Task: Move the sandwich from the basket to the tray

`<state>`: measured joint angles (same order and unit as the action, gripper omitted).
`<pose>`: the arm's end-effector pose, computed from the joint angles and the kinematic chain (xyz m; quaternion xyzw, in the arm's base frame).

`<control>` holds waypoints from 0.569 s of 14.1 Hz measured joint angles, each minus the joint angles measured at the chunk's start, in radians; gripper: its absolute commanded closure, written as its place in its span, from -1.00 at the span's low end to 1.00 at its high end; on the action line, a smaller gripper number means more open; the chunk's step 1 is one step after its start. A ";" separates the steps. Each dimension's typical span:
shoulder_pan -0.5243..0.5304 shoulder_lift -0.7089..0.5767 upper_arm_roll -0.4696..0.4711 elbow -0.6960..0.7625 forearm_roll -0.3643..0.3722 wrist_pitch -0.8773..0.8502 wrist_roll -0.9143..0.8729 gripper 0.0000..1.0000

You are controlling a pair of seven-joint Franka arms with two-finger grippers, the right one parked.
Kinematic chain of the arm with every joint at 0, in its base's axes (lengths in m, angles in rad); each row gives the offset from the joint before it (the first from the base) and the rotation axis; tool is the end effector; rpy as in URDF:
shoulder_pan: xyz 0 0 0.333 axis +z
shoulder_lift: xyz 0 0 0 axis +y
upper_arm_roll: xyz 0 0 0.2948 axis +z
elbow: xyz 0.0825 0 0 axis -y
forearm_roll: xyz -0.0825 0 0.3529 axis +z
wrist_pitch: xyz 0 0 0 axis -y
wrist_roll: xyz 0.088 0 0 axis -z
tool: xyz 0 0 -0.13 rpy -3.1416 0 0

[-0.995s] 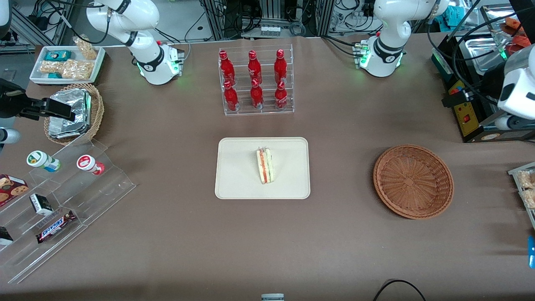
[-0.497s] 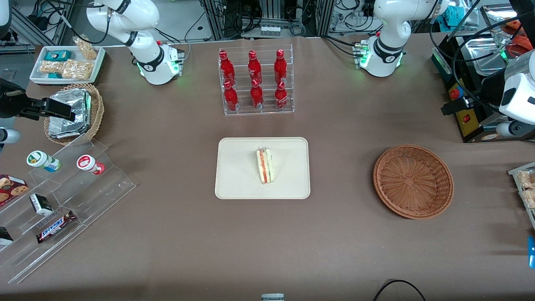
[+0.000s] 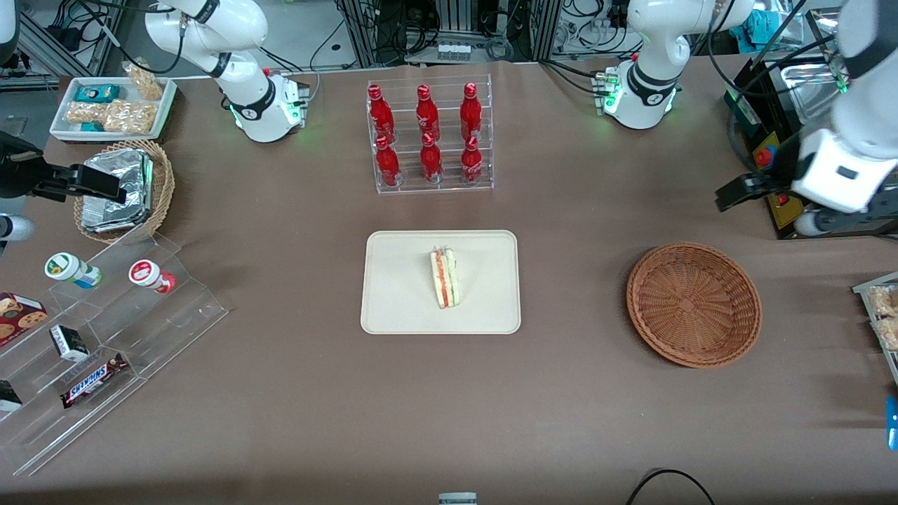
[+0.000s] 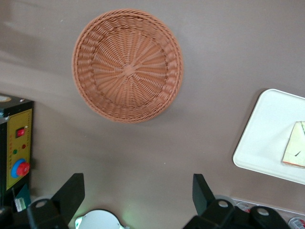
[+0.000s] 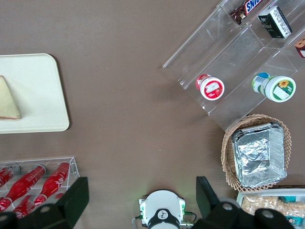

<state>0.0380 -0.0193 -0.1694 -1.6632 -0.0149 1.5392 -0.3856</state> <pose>0.5040 -0.0693 0.5472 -0.9905 -0.1268 0.0522 0.0078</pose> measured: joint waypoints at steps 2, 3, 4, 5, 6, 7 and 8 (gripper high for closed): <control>0.001 -0.002 -0.003 -0.004 0.000 0.031 0.000 -1.00; 0.001 -0.002 -0.002 -0.004 0.000 0.048 0.000 -1.00; 0.001 -0.002 -0.004 -0.004 0.000 0.057 0.000 -1.00; 0.001 -0.003 -0.009 -0.004 0.000 0.058 0.000 -1.00; 0.001 -0.004 -0.016 -0.004 0.000 0.058 0.000 -1.00; 0.000 -0.004 -0.023 -0.004 0.000 0.057 0.000 -1.00; 0.000 -0.004 -0.030 -0.004 0.001 0.053 0.000 -1.00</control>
<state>0.0378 -0.0236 -0.1992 -1.6670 -0.0144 1.5921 -0.3854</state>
